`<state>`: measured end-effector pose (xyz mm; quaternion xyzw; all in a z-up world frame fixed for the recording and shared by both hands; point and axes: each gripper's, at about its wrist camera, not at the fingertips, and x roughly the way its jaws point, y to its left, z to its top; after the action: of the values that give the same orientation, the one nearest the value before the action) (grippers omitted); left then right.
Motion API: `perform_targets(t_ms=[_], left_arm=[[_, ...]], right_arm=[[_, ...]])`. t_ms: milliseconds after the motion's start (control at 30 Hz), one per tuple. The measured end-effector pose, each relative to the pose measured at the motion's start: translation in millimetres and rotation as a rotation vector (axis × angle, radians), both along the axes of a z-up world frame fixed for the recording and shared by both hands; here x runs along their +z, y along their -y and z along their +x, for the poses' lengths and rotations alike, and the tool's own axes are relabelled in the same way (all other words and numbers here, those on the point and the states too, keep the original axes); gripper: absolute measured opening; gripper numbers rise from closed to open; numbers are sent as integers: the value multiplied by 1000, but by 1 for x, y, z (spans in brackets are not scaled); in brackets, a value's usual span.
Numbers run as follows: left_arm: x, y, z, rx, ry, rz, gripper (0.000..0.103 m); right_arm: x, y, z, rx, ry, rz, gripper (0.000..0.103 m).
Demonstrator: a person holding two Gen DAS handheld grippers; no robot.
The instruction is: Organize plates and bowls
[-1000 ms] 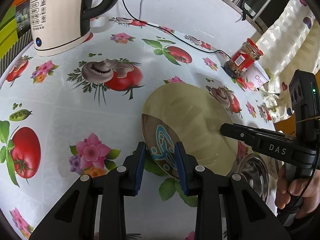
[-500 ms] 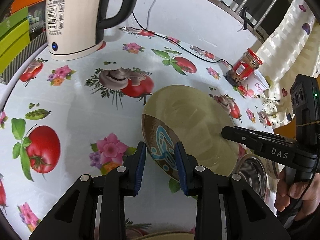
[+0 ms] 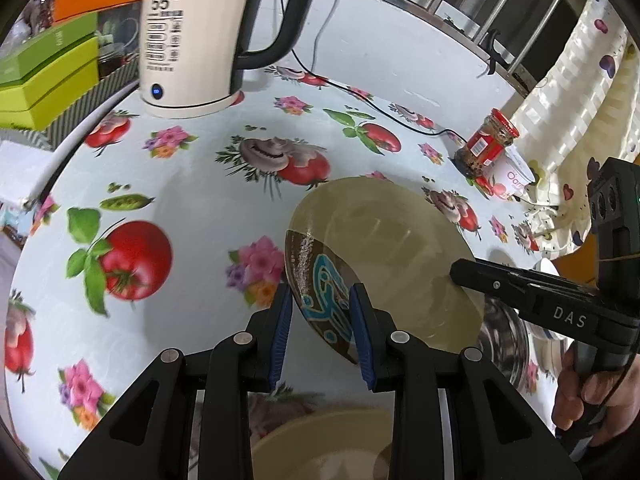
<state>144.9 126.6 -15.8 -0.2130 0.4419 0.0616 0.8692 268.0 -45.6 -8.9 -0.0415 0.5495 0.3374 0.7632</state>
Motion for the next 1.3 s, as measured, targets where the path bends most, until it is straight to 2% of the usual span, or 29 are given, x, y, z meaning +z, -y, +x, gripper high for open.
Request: perform_targets(t_ms=[600,1300], left_arm=[[9,5,-73,59,21,22,31],[-8,19,-134,91,-31,9,31]], right_arm=[[3,2,-73,61,-15,21,24],[-7,13,-134,120,-46,8,24]])
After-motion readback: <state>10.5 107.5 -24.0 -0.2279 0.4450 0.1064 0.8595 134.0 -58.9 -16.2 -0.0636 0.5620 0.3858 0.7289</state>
